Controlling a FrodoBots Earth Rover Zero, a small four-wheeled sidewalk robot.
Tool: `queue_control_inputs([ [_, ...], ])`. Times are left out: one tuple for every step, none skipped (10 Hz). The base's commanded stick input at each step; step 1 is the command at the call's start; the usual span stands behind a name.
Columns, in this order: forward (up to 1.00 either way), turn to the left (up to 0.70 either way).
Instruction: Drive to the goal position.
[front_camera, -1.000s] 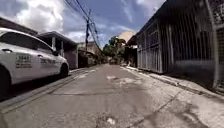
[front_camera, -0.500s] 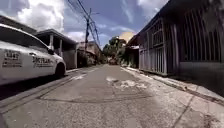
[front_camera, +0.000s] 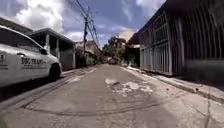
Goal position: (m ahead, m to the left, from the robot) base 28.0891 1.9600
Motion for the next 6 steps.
queue_control_inputs([
  [0.7,0.03],
  [0.7,0.0],
  [0.7,0.0],
  [0.7,0.0],
  [0.7,0.0],
  [0.7,0.0],
])
